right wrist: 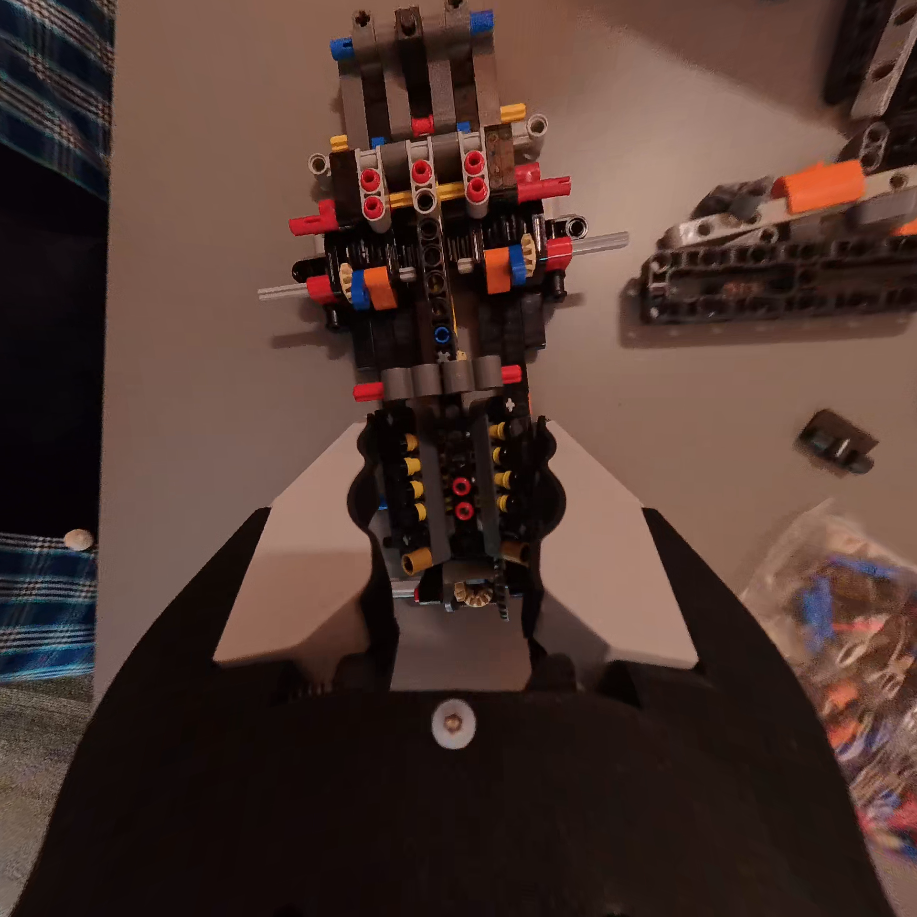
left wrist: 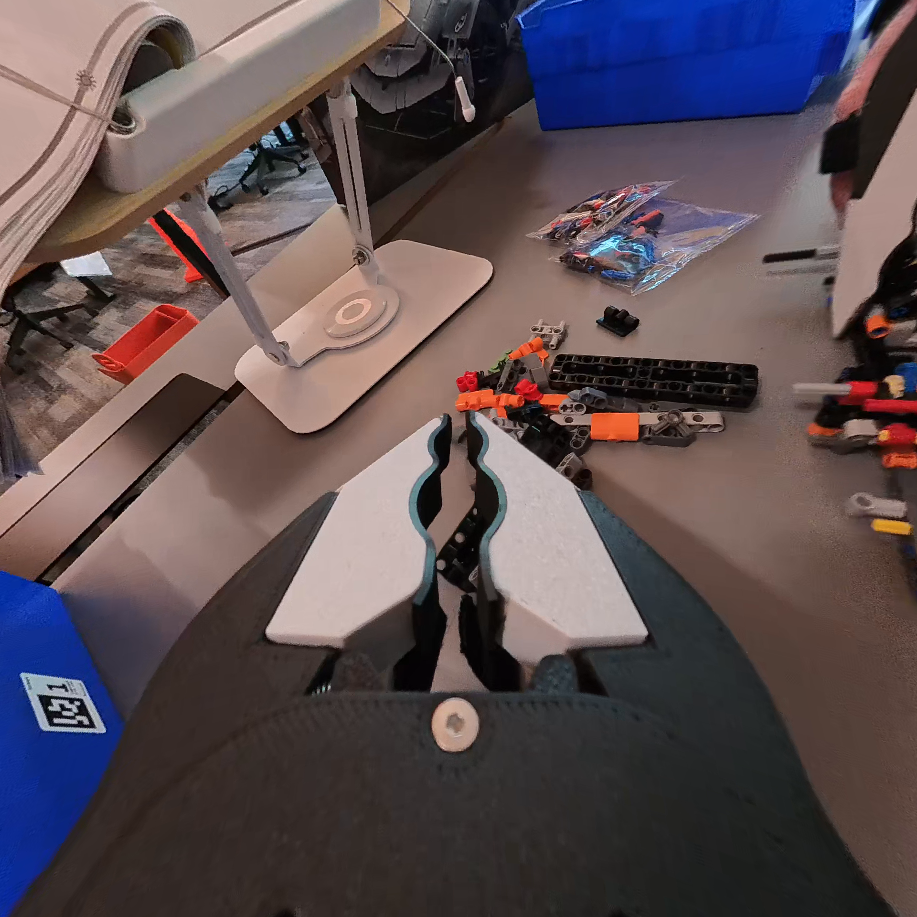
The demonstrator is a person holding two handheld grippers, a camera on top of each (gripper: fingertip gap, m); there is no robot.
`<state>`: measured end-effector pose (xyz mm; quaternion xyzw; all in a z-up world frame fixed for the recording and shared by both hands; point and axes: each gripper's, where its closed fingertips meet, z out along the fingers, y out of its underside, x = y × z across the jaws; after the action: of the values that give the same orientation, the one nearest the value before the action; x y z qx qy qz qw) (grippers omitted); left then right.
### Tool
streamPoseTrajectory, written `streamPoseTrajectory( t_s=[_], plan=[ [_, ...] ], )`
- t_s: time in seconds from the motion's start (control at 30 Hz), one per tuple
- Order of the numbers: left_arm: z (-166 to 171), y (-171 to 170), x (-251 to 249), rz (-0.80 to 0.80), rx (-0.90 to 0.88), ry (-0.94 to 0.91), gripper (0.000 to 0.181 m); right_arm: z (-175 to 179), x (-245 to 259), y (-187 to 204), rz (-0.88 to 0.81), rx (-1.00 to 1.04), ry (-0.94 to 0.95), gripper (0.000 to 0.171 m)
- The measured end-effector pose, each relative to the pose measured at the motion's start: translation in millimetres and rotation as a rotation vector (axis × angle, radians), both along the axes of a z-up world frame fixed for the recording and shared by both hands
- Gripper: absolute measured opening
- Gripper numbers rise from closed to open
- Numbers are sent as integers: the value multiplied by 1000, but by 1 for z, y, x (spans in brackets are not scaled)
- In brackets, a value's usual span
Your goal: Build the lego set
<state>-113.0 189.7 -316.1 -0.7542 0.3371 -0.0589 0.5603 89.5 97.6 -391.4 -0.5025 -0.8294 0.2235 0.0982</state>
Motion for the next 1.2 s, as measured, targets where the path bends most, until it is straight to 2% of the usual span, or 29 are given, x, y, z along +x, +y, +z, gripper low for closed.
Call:
streamPoseTrajectory(
  t_s=[0.23, 0.37, 0.43, 0.53, 0.57, 0.6, 0.67, 0.8, 0.9, 1.0, 1.2],
  plan=[
    [-3, 1, 3, -14, -16, -14, 2, 1, 52, -14, -95, -1, -46, 60],
    [-9, 3, 10, -24, -34, 7, 3, 7, 61, -23, -130, -75, -29, 62],
    [-7, 3, 14, -36, -42, 7, 3, 27, 55, -22, -148, -136, 57, 66],
    [-2, 6, 17, -44, -50, 37, 3, 49, 44, 4, -216, -116, 135, 72],
    [-1, 7, 18, -48, -56, 52, 3, 53, 39, 14, -234, -95, 149, 67],
    [-2, 9, 17, -48, -71, 68, 3, 57, 32, 27, -260, -54, 176, 56],
    [-4, 14, 17, -51, -93, 110, 3, 63, 16, 44, -272, -41, 201, 54],
    [-15, 17, 26, -115, -170, 155, 4, 64, -12, 64, -231, -43, 199, 52],
    [-37, 12, 21, -140, -236, 241, 12, 64, -32, 75, -216, -60, 210, 53],
    [-54, 2, 19, -173, -305, 242, 27, 57, -44, 85, -210, -83, 208, 53],
    [-65, -6, 9, -171, -316, 306, 17, 40, -72, 97, -218, -116, 230, 52]
  ],
)
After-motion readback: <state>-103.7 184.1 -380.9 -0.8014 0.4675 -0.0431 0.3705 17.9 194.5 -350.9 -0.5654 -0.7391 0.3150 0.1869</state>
